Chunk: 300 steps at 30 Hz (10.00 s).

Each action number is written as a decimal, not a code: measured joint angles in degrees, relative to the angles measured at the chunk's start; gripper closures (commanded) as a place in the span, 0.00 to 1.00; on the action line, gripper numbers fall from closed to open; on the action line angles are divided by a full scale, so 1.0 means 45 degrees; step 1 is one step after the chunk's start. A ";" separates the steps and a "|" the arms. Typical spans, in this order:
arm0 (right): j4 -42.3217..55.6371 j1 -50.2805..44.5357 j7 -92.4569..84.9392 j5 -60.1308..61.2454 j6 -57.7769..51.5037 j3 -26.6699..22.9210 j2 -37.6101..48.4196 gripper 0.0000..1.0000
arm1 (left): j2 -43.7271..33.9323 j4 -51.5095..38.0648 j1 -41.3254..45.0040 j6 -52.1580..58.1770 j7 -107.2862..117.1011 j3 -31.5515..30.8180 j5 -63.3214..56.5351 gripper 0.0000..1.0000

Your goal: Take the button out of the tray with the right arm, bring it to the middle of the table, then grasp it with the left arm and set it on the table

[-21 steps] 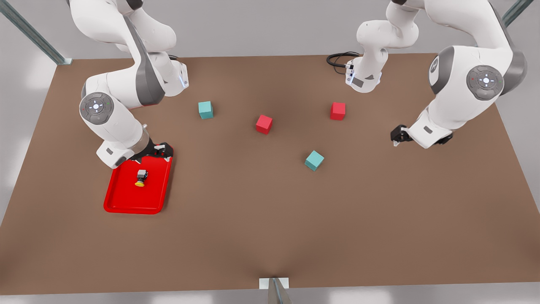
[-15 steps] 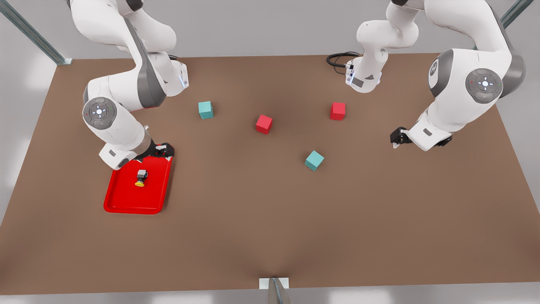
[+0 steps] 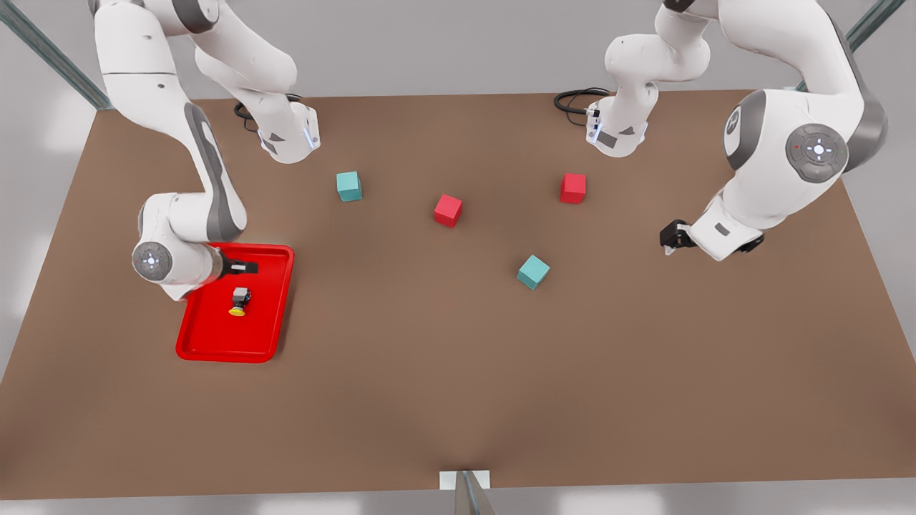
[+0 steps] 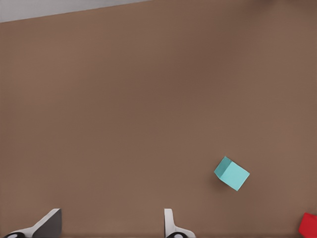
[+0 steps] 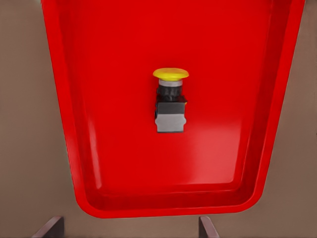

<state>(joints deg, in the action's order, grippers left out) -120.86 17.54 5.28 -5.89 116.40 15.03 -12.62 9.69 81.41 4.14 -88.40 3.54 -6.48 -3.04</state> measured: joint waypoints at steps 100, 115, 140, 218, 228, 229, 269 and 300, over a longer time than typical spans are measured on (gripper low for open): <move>-0.2600 0.1215 -0.1092 -0.0975 0.8524 -0.0017 -0.2716 0.00 | 0.1008 0.0014 0.0253 -0.0199 0.0008 0.0018 -0.0001 0.00; -0.2117 0.1146 0.0053 -0.0951 0.8438 -0.0042 -0.2908 0.51 | 0.1024 0.0019 0.0255 -0.0188 -0.0002 0.0018 0.0000 0.00; 0.4607 -0.5139 0.0828 0.0102 0.1056 0.1207 -0.2217 0.59 | 0.1025 0.0018 0.0272 -0.0172 0.0002 0.0018 -0.0002 0.00; 1.0222 -0.4169 0.1529 0.1060 -0.8187 -0.1264 0.0268 0.00 | 0.8835 0.0684 0.7494 -1.0207 1.2164 0.0309 -0.1670 0.00; 1.0386 -0.4148 0.1033 0.1083 -0.8321 -0.1226 0.0296 0.00 | 0.8801 0.0665 0.7404 -1.0150 1.2443 0.0289 -0.1632 0.43; 1.0392 -0.4144 0.0996 0.1083 -0.8336 -0.1232 0.0293 0.00 | 0.8801 0.0664 0.7375 -1.0145 1.2465 0.0289 -0.1627 0.47; 1.1012 -0.3502 0.0421 0.0652 -0.8150 -0.1293 0.0231 0.00 | 0.9898 -0.1763 1.1443 -0.4705 2.6455 0.5816 -0.8407 0.54; 1.0993 -0.3501 0.0361 0.0626 -0.8145 -0.1272 0.0250 0.00 | 1.1690 -0.0627 1.1510 -0.4144 3.2415 0.5467 -1.4325 0.00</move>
<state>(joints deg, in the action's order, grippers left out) -71.39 1.78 6.90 -3.08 79.74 9.30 -11.49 62.29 78.59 55.93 -107.05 149.41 18.12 -67.50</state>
